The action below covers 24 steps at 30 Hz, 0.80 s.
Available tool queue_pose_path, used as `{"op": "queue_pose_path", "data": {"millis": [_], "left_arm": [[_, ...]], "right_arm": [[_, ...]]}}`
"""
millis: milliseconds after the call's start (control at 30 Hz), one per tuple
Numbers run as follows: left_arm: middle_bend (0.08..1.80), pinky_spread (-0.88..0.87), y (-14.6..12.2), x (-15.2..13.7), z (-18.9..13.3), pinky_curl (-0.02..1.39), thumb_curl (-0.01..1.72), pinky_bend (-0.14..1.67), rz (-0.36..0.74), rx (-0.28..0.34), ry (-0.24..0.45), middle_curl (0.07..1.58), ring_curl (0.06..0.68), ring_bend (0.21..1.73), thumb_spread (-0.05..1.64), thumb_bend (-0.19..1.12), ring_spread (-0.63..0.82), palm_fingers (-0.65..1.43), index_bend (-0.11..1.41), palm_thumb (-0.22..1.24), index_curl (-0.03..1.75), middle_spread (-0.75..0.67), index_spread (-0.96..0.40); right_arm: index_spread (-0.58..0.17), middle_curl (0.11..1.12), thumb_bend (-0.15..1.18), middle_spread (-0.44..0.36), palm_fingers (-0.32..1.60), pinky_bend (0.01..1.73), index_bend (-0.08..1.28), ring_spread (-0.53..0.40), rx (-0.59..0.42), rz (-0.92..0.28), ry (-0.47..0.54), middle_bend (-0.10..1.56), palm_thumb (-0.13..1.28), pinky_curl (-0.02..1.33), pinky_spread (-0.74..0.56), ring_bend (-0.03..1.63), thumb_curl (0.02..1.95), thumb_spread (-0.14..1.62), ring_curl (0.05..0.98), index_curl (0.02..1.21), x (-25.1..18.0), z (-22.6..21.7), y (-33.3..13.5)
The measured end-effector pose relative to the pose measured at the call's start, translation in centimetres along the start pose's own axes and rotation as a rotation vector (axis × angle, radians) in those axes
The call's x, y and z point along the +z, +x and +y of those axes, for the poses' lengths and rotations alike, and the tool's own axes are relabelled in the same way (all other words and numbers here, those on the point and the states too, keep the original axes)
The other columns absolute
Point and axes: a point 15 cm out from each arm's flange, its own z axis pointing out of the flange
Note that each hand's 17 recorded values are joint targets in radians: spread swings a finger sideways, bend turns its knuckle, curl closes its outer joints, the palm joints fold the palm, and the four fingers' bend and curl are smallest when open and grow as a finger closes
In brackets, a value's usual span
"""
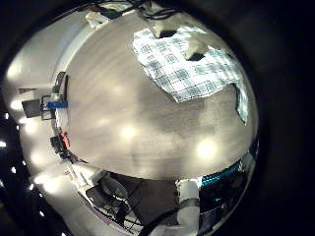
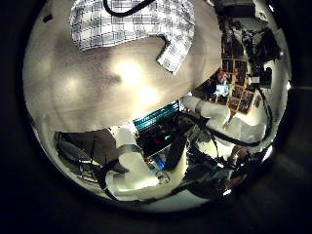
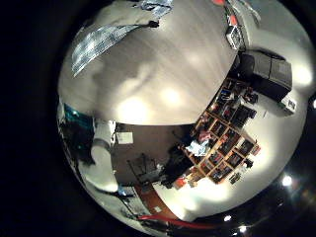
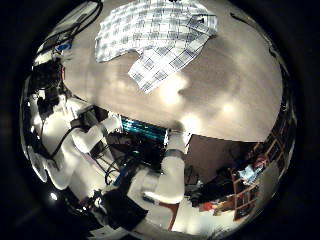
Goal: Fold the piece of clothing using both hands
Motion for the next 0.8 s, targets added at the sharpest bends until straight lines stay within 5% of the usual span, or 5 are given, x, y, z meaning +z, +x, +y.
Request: {"op": "queue_pose_path", "data": {"millis": [400, 633, 800], "left_arm": [[0.17, 0.37, 0.1, 0.3, 1.9, 0.35, 0.27, 0.35, -0.003, -0.024, -0.021, 0.31, 0.192, 0.64, 0.92, -0.04, 0.36, 0.14, 0.2, -0.02, 0.4, 0.23, -0.1], [0.18, 0.37, -1.7, 1.9, -0.3, 0.35, 0.29, 0.34, -0.053, -0.025, -0.012, 0.3, 0.191, 0.62, 0.99, -0.01, 0.36, 0.16, 0.19, 0.05, 0.4, 0.21, -0.1], [0.18, 0.36, -4.4, 5.7, -3.2, 0.34, 0.3, 0.33, -0.063, -0.024, -0.039, 0.31, 0.193, 0.63, 1.02, -0.01, 0.35, 0.16, 0.17, 0.11, 0.4, 0.21, -0.08]], "right_arm": [[-0.36, 0.35, -0.02, 0.0, 0.08, 0.73, 0.15, 0.113, -0.02, -0.007, -0.021, 0.27, 0.03, 0.18, 0.34, 0.61, 0.26, 1.05, 0.195, 0.26, 0.8, 0.0, 0.3], [-0.359, 0.35, -0.02, -0.002, 0.09, 0.72, 0.14, 0.1, 0.01, -0.021, -0.029, 0.27, 0.03, 0.19, 0.34, 0.61, 0.25, 1.07, 0.203, 0.25, 1.2, 0.6, 1.2], [-0.362, 0.35, -0.02, -0.009, 0.11, 0.71, 0.15, 0.089, 0.022, -0.041, -0.032, 0.28, 0.04, 0.19, 0.34, 0.62, 0.26, 1.08, 0.208, 0.25, 1.1, 0.7, 1.0]]}}
